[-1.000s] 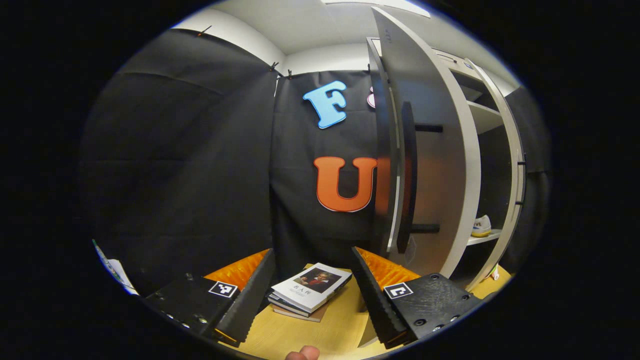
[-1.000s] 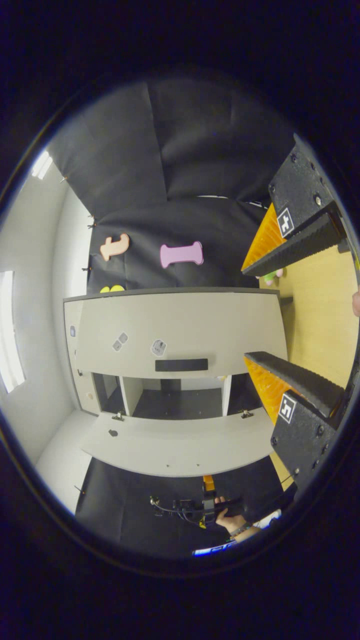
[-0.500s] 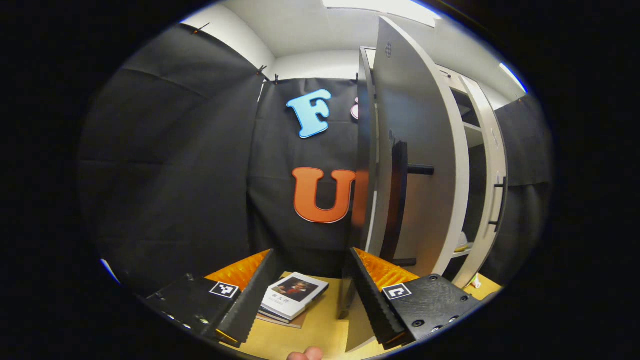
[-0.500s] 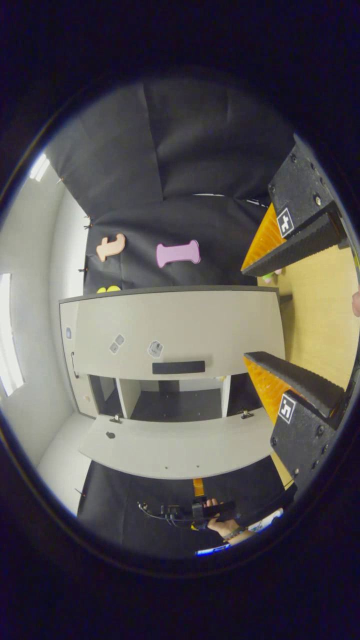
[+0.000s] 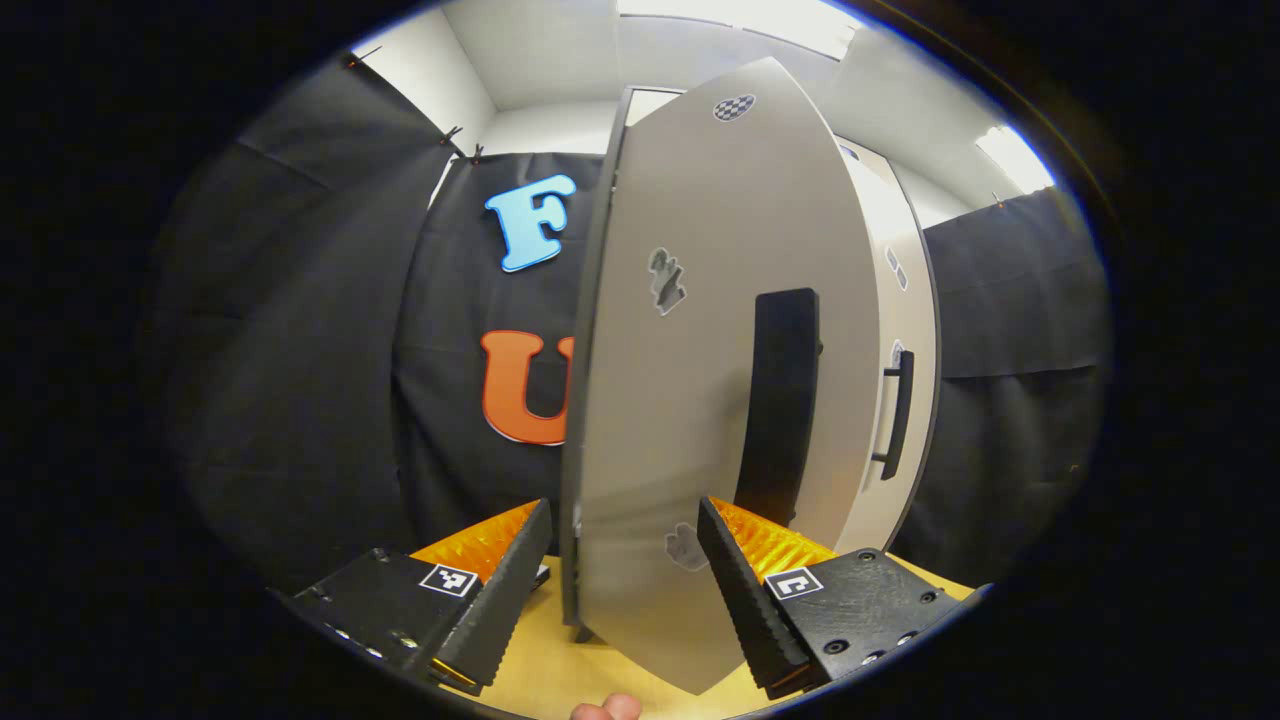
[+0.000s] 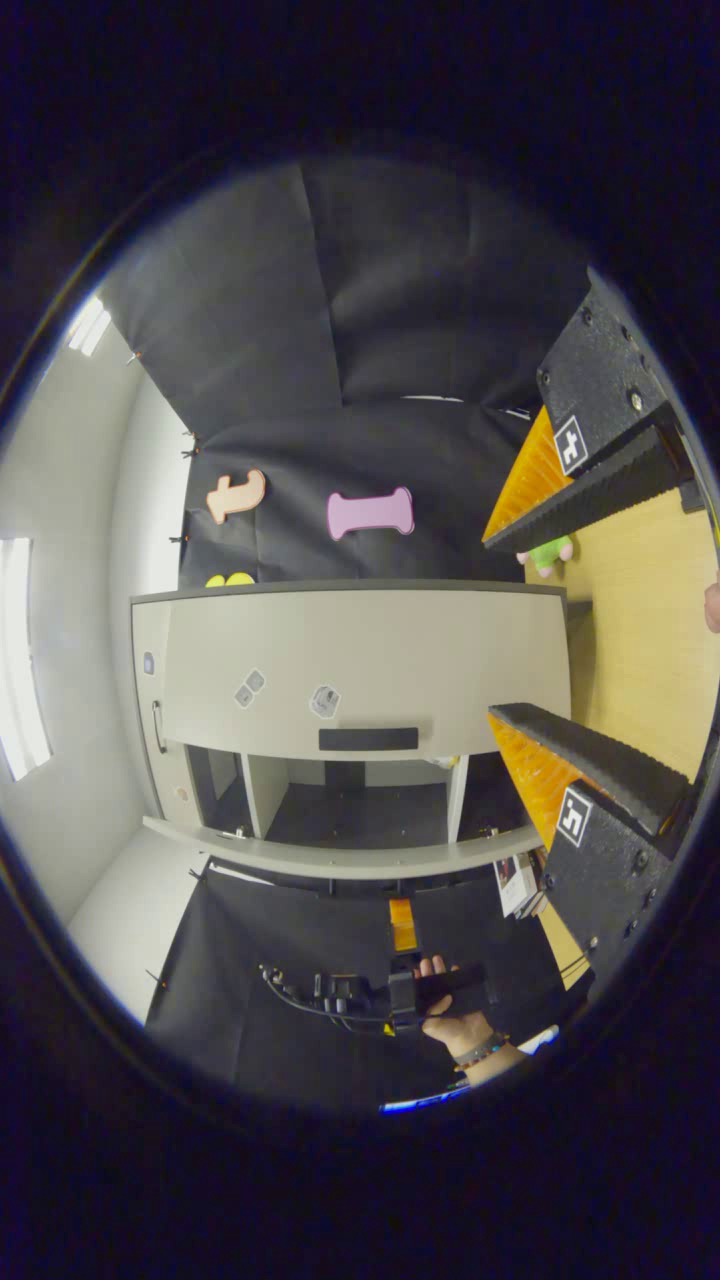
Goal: Grab one shoe with the right hand and put it into the shoe cabinet, grab the other shoe with the left hand and put it into the shoe cabinet; then close the right door with the right hand and the left door with the left hand.
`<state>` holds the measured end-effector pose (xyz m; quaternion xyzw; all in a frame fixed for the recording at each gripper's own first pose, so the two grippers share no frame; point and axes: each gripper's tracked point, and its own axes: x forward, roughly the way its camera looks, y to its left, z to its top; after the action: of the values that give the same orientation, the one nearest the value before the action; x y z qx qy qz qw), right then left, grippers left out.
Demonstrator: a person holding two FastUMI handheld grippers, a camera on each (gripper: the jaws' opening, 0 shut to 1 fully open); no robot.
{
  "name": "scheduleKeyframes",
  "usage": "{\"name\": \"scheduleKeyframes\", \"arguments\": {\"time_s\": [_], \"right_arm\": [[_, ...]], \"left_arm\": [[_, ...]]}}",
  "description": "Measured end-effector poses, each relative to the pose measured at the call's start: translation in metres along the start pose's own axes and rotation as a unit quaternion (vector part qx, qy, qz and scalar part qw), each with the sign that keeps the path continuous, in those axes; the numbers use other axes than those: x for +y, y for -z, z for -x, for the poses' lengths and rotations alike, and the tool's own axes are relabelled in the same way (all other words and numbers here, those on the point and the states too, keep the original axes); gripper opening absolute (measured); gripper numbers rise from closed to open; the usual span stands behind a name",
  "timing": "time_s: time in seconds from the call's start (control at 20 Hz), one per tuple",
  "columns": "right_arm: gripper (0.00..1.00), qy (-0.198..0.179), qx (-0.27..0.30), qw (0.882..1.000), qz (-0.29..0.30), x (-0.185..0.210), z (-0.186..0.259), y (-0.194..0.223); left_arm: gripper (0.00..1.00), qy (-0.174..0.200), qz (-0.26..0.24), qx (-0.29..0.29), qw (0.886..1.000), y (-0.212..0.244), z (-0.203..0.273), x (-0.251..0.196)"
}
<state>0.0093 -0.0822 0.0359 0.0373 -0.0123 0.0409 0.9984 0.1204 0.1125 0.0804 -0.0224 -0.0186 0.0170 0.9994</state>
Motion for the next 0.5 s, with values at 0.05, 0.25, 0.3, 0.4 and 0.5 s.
{"name": "scheduleKeyframes", "arguments": {"time_s": [0.05, 0.25, 0.3, 0.4, 0.5], "right_arm": [[0.98, 0.004, -0.001, 1.0, -0.003, -0.003, 0.004, 0.0], [0.98, 0.015, -0.002, 1.0, -0.013, -0.014, 0.011, 0.0], [0.98, 0.018, -0.003, 1.0, -0.011, -0.016, 0.012, 0.0], [0.98, 0.022, -0.005, 1.0, -0.009, -0.019, 0.013, -0.002], [0.98, 0.027, -0.005, 1.0, -0.012, -0.021, 0.012, 0.0]], "left_arm": [[0.88, 0.011, 0.007, 0.003, 1.0, 0.002, -0.014, -0.018], [0.89, -0.001, -0.001, -0.007, 1.0, -0.003, -0.038, -0.039], [0.88, -0.002, -0.002, -0.016, 1.0, -0.008, -0.035, -0.04], [0.89, 0.003, 0.005, -0.018, 1.0, -0.013, -0.018, -0.038], [0.9, -0.008, -0.007, -0.01, 1.0, -0.011, 0.016, -0.03]]}}
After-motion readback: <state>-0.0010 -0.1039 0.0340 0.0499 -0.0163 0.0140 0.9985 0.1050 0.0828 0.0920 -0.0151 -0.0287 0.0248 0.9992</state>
